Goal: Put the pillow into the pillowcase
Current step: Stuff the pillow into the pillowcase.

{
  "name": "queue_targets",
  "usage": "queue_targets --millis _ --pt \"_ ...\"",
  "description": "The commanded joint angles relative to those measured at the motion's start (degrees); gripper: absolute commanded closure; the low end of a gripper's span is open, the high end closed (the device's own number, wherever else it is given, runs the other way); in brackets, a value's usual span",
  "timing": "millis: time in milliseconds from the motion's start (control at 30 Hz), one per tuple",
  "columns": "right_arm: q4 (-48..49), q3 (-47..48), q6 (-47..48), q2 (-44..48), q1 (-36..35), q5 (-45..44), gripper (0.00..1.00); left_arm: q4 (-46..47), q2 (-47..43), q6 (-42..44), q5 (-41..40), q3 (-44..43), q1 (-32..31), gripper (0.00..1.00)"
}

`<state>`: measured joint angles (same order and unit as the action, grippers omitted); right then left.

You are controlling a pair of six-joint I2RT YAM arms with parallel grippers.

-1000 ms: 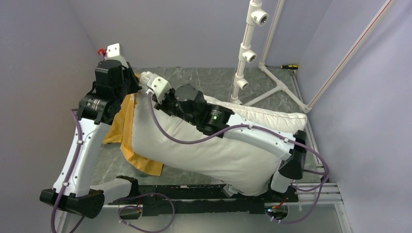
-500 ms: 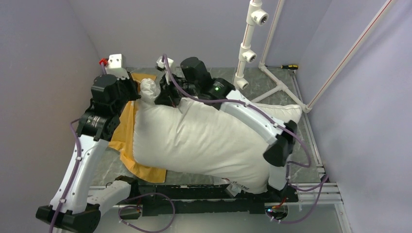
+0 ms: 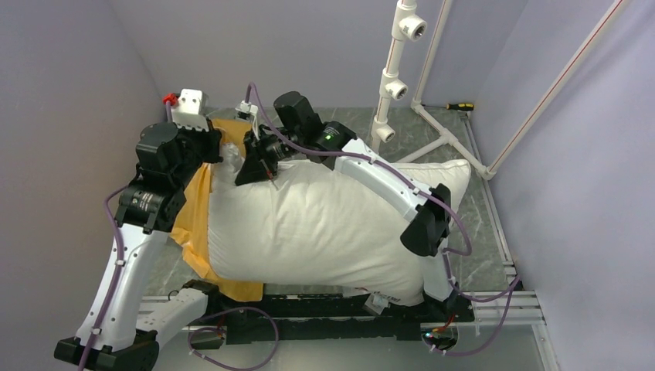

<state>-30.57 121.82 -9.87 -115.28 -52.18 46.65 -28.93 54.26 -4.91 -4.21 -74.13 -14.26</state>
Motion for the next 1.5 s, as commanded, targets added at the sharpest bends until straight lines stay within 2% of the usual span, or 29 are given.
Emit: queue_targets --millis 0,67,200,300,467,667,733,833,967,1033,1100,1233,1333,1467 --pt "1.69 4.37 -5.80 -2.44 -1.17 14.77 1.00 11.12 0.89 1.45 12.02 -1.73 -0.06 1.00" --pt "3.20 5.03 -8.05 -3.62 -0.91 13.32 1.00 10.70 1.72 1.38 16.64 -2.98 -0.06 1.00" --pt "17.00 -2.58 -21.16 -1.04 2.61 9.19 1.00 10.77 1.14 0.19 25.06 -4.86 -0.06 1.00" --pt "23.28 -4.97 -28.26 -0.05 6.76 5.70 1.00 8.55 -0.11 0.25 29.46 -6.53 -0.06 1.00" --pt "25.80 0.70 -35.58 -3.22 13.08 2.94 1.00 6.89 -1.40 0.51 34.76 -8.94 -0.06 1.00" --pt "26.30 10.05 -40.56 -6.97 16.50 1.63 1.00 4.83 0.14 3.02 41.16 -10.94 -0.06 1.00" --pt "26.14 11.12 -40.71 -7.23 16.83 2.14 1.00 3.97 0.40 3.98 37.55 -10.24 -0.06 1.00" --pt "22.90 9.87 -37.20 -6.15 16.57 4.41 1.00 5.53 0.15 1.99 24.31 -8.21 -0.07 1.00" --pt "19.64 -0.70 -27.54 0.72 15.64 4.08 1.00 7.21 0.96 -5.42 6.08 -6.35 -0.06 1.00" --pt "16.38 -5.74 -21.60 5.36 14.68 0.58 1.00 6.20 2.44 -9.15 1.72 -6.65 -0.07 1.00" --pt "16.23 -11.45 -17.89 10.48 13.55 -6.45 1.00 4.33 4.00 -10.93 1.06 -7.63 -0.06 1.00" --pt "22.39 -21.11 -16.52 19.91 13.43 -20.95 1.00 0.54 5.53 -12.92 -1.22 -8.92 -0.06 1.00" --pt "24.88 -22.90 -14.12 24.03 13.47 -29.00 1.00 -0.59 4.94 -13.81 -3.43 -8.52 -0.06 1.00" --pt "29.28 -23.49 -13.82 26.10 13.43 -35.45 1.00 2.71 3.25 -13.82 -0.01 -6.51 -0.06 1.00"
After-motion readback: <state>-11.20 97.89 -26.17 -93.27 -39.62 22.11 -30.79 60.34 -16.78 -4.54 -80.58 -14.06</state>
